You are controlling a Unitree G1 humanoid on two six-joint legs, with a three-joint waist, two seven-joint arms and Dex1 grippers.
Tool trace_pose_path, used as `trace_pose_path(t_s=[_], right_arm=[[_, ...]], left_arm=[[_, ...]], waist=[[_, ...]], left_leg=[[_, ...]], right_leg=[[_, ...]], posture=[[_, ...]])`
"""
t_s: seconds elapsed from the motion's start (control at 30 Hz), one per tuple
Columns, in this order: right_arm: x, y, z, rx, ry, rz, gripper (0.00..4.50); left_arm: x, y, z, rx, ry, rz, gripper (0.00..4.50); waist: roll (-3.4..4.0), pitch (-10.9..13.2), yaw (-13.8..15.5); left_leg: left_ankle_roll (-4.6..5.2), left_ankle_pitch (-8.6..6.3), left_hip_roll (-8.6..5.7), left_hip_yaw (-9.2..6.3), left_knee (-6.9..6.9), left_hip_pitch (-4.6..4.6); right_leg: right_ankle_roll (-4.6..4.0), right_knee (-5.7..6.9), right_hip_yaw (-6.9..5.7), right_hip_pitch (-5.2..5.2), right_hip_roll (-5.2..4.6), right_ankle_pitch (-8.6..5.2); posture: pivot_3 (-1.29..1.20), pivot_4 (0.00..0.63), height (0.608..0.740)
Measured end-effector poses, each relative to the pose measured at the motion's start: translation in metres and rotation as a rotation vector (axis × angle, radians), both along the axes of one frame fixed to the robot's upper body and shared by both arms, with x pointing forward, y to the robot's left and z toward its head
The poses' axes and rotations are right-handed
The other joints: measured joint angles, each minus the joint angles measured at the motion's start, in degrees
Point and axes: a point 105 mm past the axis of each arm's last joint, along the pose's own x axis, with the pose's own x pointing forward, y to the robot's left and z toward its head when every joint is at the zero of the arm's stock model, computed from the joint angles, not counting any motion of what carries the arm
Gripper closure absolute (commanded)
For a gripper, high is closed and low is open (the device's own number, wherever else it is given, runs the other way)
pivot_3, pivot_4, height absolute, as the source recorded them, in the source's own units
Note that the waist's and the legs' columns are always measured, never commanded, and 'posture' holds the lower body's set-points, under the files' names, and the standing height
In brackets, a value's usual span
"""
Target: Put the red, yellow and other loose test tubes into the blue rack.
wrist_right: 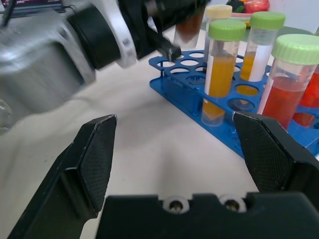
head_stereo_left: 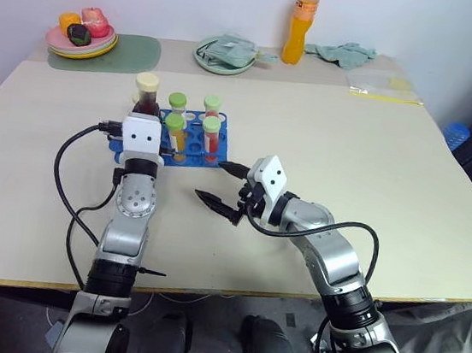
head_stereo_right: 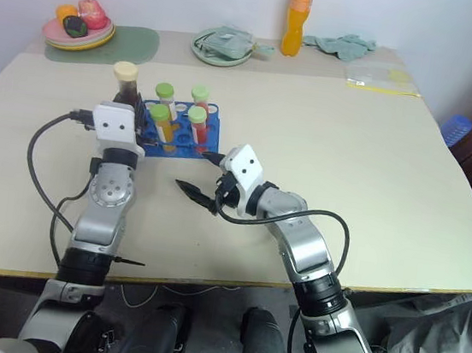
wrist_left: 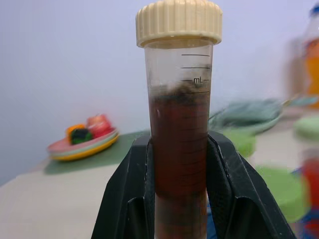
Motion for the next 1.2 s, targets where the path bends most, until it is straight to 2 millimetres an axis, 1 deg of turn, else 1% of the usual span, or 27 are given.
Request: trace_pose_path(t_s=[0.07,0.17,0.33,0.6,0.8,0.93,1.03,1.1,1.13,1.17,1.2], right_arm=[[0.0,-0.001,-0.001,-0.001,0.003,-0.008,0.38],[0.001,-0.002,-0.003,-0.001,0.007,-0.019,0.38],[0.0,-0.004,-0.003,-0.003,0.007,-0.03,0.38],[-0.001,-0.006,-0.004,-0.008,0.01,-0.034,0.38],[-0.002,-0.006,-0.002,-0.008,0.004,-0.032,0.38],[-0.002,-0.006,-0.002,-0.011,0.005,-0.032,0.38],[-0.002,-0.006,-0.002,-0.011,0.005,-0.032,0.38],[-0.002,-0.007,-0.002,-0.012,0.004,-0.032,0.38],[-0.002,-0.007,-0.002,-0.013,0.003,-0.032,0.38],[-0.002,-0.007,-0.003,-0.014,0.003,-0.032,0.38],[-0.002,-0.008,-0.003,-0.016,0.003,-0.033,0.38]], left_arm=[[0.002,0.002,-0.007,0.0,0.03,0.016,3.69],[0.003,0.006,-0.01,-0.003,0.048,0.035,3.69],[0.006,0.009,-0.023,-0.027,0.097,0.036,3.69],[0.01,0.018,-0.025,-0.045,0.103,0.053,3.69],[0.015,0.016,-0.026,-0.105,0.083,-0.005,3.69],[0.018,0.015,-0.04,-0.153,0.113,-0.03,3.69],[0.02,0.016,-0.041,-0.162,0.101,-0.034,3.69],[0.019,0.016,-0.042,-0.164,0.093,-0.038,2.68],[0.019,0.015,-0.043,-0.17,0.091,-0.045,2.27],[0.019,0.015,-0.045,-0.178,0.095,-0.049,1.67],[0.018,0.013,-0.046,-0.188,0.093,-0.055,1.26]], waist=[[0.0,0.0,0.11],[0.0,0.0,0.23],[0.0,0.0,0.19],[0.02,-0.02,0.18],[0.03,-0.03,0.18],[0.03,-0.02,0.21],[0.03,-0.03,0.32],[0.03,-0.03,0.32],[0.03,-0.03,0.29],[0.03,-0.03,0.27],[0.03,-0.03,0.23]], left_leg=[[0.0,0.0,0.0,0.0,0.01,-0.01],[0.0,0.0,0.0,0.0,0.02,-0.01],[0.0,0.0,0.0,-0.01,0.02,-0.01],[0.0,0.0,0.0,0.0,0.02,0.0],[0.0,0.0,0.0,-0.01,0.02,0.01],[0.0,0.0,0.0,0.0,0.02,0.0],[0.0,0.0,-0.01,0.0,0.05,0.0],[0.0,0.0,-0.01,-0.01,0.05,0.0],[0.0,0.0,-0.01,-0.01,0.05,0.0],[0.0,0.0,-0.01,-0.01,0.05,0.0],[0.0,0.0,-0.01,-0.01,0.05,0.0]], right_leg=[[0.0,0.0,0.0,0.0,-0.01,0.0],[0.0,0.0,0.0,0.0,-0.01,0.0],[0.0,-0.01,0.0,0.0,-0.01,0.0],[0.0,0.0,0.0,0.01,-0.01,0.0],[0.0,0.0,0.0,0.01,0.0,0.0],[0.0,0.0,0.0,0.01,-0.01,0.0],[0.0,-0.01,-0.01,0.03,-0.02,0.0],[0.0,-0.01,-0.01,0.04,-0.01,0.0],[0.0,-0.01,-0.01,0.03,-0.01,0.0],[0.0,-0.01,-0.01,0.03,-0.01,0.0],[0.0,-0.01,-0.01,0.04,-0.01,0.0]], posture=[[0.0,0.15,0.74],[0.0,0.15,0.74],[0.0,0.15,0.74],[0.0,0.15,0.74],[0.0,0.15,0.74],[0.0,0.15,0.74],[0.0,0.15,0.74],[0.0,0.15,0.74],[0.0,0.15,0.74],[0.0,0.15,0.74],[0.0,0.15,0.74]])
